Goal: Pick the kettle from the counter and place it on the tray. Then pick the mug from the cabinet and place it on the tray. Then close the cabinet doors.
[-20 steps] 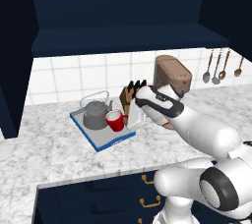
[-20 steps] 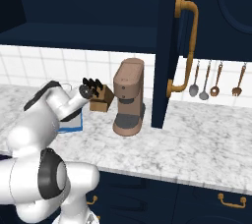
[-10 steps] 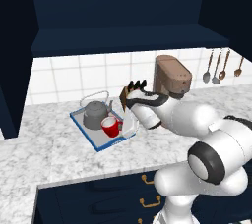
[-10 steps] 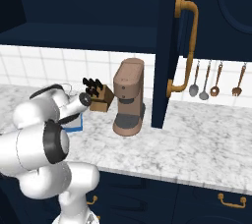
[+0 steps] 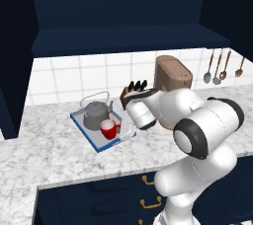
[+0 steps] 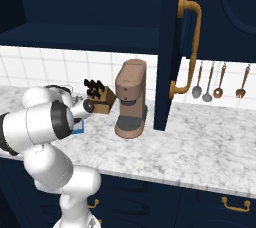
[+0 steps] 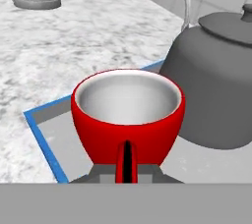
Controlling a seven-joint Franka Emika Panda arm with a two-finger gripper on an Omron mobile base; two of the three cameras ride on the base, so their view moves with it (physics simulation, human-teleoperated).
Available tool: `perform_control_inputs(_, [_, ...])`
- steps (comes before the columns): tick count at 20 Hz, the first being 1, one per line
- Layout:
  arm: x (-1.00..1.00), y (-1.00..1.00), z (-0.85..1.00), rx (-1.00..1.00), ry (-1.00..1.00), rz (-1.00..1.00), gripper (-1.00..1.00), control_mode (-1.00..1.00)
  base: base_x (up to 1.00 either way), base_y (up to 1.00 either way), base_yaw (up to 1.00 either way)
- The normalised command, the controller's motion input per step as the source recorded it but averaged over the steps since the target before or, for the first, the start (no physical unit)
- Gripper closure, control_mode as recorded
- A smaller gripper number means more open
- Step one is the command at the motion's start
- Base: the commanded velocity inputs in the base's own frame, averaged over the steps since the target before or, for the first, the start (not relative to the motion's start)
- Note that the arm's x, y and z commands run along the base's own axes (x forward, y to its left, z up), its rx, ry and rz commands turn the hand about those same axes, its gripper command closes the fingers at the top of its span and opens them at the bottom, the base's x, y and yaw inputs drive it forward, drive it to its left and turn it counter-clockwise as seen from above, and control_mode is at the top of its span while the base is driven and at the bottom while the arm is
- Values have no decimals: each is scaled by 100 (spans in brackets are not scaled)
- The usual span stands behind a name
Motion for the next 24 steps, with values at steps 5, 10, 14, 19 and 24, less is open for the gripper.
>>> perform_control_inputs(5, [30, 0, -25, 0, 0, 6, 100, -100, 0, 0, 0])
perform_control_inputs(10, [8, 3, -17, 0, 0, 3, -100, -100, 0, 0, 0])
perform_control_inputs(14, [0, 8, 0, 0, 0, 0, -100, -100, 0, 0, 0])
perform_control_inputs(19, [0, 9, 23, -3, 0, 0, -100, -100, 0, 0, 0])
perform_control_inputs(24, [0, -2, 38, -7, 0, 0, -100, -100, 0, 0, 0])
